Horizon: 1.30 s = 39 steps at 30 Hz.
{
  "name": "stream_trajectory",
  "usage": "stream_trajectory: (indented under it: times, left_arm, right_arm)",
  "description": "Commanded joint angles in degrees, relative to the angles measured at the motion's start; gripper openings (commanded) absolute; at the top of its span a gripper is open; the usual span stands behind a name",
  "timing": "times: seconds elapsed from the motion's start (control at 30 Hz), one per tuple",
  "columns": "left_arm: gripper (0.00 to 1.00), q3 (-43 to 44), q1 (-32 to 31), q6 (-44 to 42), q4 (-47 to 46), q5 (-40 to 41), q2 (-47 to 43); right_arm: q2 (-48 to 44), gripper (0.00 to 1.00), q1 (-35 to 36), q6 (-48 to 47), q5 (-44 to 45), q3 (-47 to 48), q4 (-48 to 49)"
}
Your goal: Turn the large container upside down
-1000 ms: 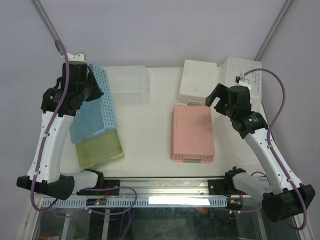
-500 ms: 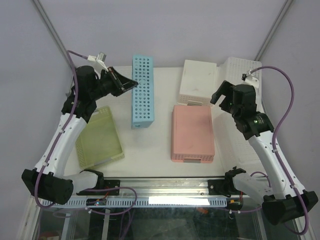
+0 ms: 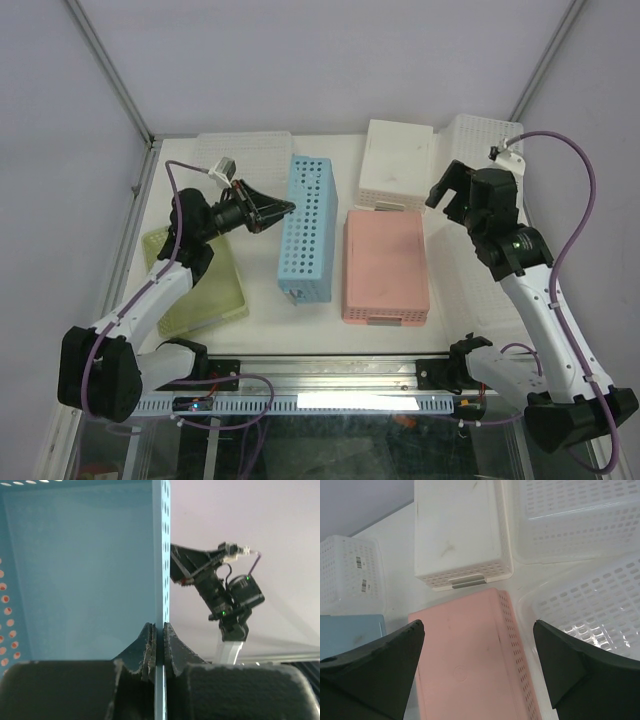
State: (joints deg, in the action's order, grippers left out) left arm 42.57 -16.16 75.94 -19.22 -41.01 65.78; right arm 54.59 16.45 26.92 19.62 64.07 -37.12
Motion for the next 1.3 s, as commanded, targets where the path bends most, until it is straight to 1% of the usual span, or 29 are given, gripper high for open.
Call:
stream_trajectory:
  times: [0.0,0.17,0.2,0.4,0.6,0.67,0.73,0.83,0.9,0.93,0.97,1.03,1.07,1.17,1.27]
  left_arm:
    - [0.00,-7.29,-0.28,11.42,-18.53,-4.11,-3.73]
    - [0.00,-13.20,-0.32,17.45,-27.99,-4.97,-1.50]
    - [0.00,-14.07,-0.29,17.85,-28.26,-4.91,-1.64]
    - [0.00,-16.58,0.49,13.87,-19.97,-3.41,-4.95]
    - [0.00,-19.38,2.66,12.60,-18.30,-5.89,-3.57]
    - [0.00,-19.91,4.70,11.61,-16.78,-7.06,-3.95]
    - [0.00,-19.81,6.61,9.75,-13.64,-8.19,-5.02]
    - [0.01,-18.23,8.66,3.88,-4.94,-9.30,-6.59]
    - [0.10,-17.20,9.49,0.54,0.76,-9.42,-7.33]
    - [0.13,-16.94,9.89,-0.72,2.93,-9.60,-7.48]
    - [0.15,-16.78,10.45,-1.64,4.79,-9.77,-7.58]
    - [0.25,-16.49,11.49,-3.24,7.26,-10.27,-7.75]
    - [0.26,-16.36,12.15,-4.36,8.59,-10.45,-7.82]
    - [0.36,-13.84,14.34,-10.12,16.19,-10.06,-7.97]
    - [0.40,-9.53,16.11,-18.87,27.53,-7.11,-7.80]
  right_arm:
    - [1.15,0.94,-0.28,-0.26,-0.32,4.17,2.06]
    - [1.52,0.94,-0.21,-0.05,-0.97,4.97,1.88]
    - [1.53,0.94,-0.27,0.04,-1.16,4.78,2.01]
    - [2.82,0.94,-0.25,0.68,-2.32,4.37,2.54]
    - [3.07,0.94,-0.27,0.98,-3.17,3.82,3.46]
    - [2.94,0.94,-0.23,0.95,-2.90,3.80,3.21]
    - [2.54,0.94,-0.27,0.87,-2.59,3.42,3.16]
    - [2.39,0.94,-0.27,0.86,-2.58,3.30,2.97]
    - [2.30,0.94,-0.20,0.94,-2.74,3.34,2.86]
    - [2.14,0.94,-0.27,0.94,-2.73,3.17,2.94]
    - [1.89,0.94,-0.27,0.96,-2.63,2.98,3.02]
    - [1.67,0.94,-0.27,0.95,-2.47,2.71,2.96]
    - [1.66,0.94,-0.27,0.97,-2.35,2.53,2.94]
    - [1.82,0.94,-0.20,1.15,-2.58,2.25,2.99]
    - [2.00,0.94,-0.27,1.06,-2.76,2.20,3.03]
